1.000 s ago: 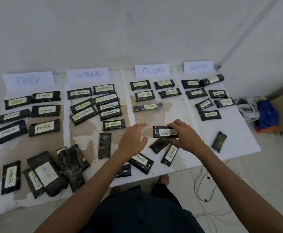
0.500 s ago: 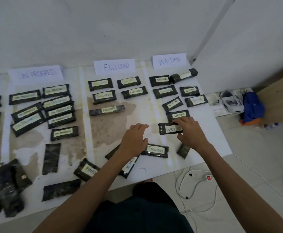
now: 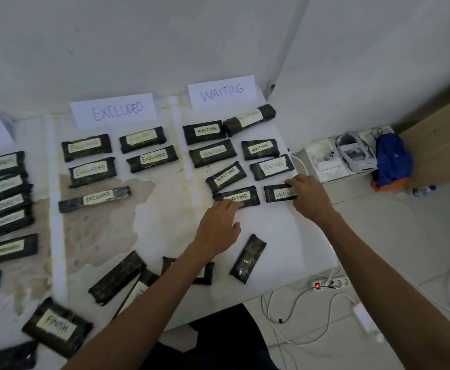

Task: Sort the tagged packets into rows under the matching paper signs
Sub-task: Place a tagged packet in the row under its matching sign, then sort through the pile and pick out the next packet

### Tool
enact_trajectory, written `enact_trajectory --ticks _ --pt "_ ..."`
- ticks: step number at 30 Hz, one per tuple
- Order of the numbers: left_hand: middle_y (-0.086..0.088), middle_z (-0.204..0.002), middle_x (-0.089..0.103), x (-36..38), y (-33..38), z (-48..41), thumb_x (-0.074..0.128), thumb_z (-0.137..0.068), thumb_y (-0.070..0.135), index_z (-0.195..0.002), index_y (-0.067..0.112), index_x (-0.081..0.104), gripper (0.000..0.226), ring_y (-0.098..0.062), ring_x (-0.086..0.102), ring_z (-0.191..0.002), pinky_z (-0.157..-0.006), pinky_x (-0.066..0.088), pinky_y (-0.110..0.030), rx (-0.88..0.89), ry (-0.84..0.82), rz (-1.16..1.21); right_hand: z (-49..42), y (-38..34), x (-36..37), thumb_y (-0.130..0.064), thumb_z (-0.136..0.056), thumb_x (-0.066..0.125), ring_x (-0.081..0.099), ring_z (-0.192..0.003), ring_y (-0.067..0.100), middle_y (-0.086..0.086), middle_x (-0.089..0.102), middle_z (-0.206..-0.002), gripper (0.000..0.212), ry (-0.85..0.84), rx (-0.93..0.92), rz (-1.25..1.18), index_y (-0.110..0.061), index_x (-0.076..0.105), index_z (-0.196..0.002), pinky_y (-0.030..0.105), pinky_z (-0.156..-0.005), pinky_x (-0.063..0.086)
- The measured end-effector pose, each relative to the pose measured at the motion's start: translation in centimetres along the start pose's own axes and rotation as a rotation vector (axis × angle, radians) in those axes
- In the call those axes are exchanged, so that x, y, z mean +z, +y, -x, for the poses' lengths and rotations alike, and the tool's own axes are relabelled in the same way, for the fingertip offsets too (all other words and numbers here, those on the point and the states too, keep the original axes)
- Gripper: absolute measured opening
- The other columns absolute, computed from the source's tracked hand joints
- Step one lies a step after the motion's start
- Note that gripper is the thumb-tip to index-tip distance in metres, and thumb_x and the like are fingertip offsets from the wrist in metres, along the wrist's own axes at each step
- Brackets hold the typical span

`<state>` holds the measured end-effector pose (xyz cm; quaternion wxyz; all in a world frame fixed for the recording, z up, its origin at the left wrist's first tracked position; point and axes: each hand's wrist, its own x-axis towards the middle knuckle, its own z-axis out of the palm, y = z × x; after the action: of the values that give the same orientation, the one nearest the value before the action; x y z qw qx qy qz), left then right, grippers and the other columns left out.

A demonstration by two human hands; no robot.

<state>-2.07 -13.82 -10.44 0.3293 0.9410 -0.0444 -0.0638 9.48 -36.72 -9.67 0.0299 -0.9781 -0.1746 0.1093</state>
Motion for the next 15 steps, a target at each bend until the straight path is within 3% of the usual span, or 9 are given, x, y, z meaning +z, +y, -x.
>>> enact_trajectory --ticks 5,9,13,15 --pt "-0.009 -0.114 0.056 2.6 1.0 -1.3 0.052 -0.081 0.019 -0.124 0.011 0.053 0.044 -0.027 0.052 -0.102 -0.081 0.050 -0.042 0.000 -0.006 -0.008 -1.4 1.2 1.5 0.006 -0.070 0.065 0.055 -0.095 0.041 0.019 0.062 -0.109 0.048 -0.030 -0.093 -0.030 -0.005 0.063 -0.116 0.048 -0.077 0.046" --pt "-0.009 -0.109 0.051 3.9 2.6 -0.1 0.059 -0.082 0.027 -0.121 0.013 0.052 0.042 -0.026 0.051 -0.097 -0.075 0.049 -0.035 -0.103 -0.057 -0.051 -1.2 1.4 1.6 0.006 -0.067 0.066 0.054 -0.102 0.042 0.020 0.059 -0.116 0.057 0.008 -0.139 -0.059 -0.006 0.058 -0.123 0.048 -0.081 0.044" --pt "-0.009 -0.116 0.040 5.3 4.3 2.3 0.061 -0.072 0.054 -0.127 0.017 0.038 0.070 -0.026 0.046 -0.101 -0.076 0.044 -0.036 -0.182 -0.268 -0.254 0.4 0.1 0.9 0.001 -0.065 0.072 0.048 -0.115 0.038 0.020 0.053 -0.126 0.068 0.087 -0.141 -0.105 -0.007 0.051 -0.130 0.050 -0.093 0.041" --pt "-0.009 -0.118 0.036 6.0 4.8 3.3 0.064 -0.071 0.053 -0.132 0.018 0.030 0.078 -0.027 0.044 -0.101 -0.077 0.043 -0.037 -0.228 -0.356 -0.305 1.7 -1.0 0.7 -0.001 -0.068 0.072 0.049 -0.115 0.036 0.019 0.053 -0.126 0.065 0.103 -0.130 -0.167 -0.008 0.052 -0.129 0.048 -0.096 0.040"
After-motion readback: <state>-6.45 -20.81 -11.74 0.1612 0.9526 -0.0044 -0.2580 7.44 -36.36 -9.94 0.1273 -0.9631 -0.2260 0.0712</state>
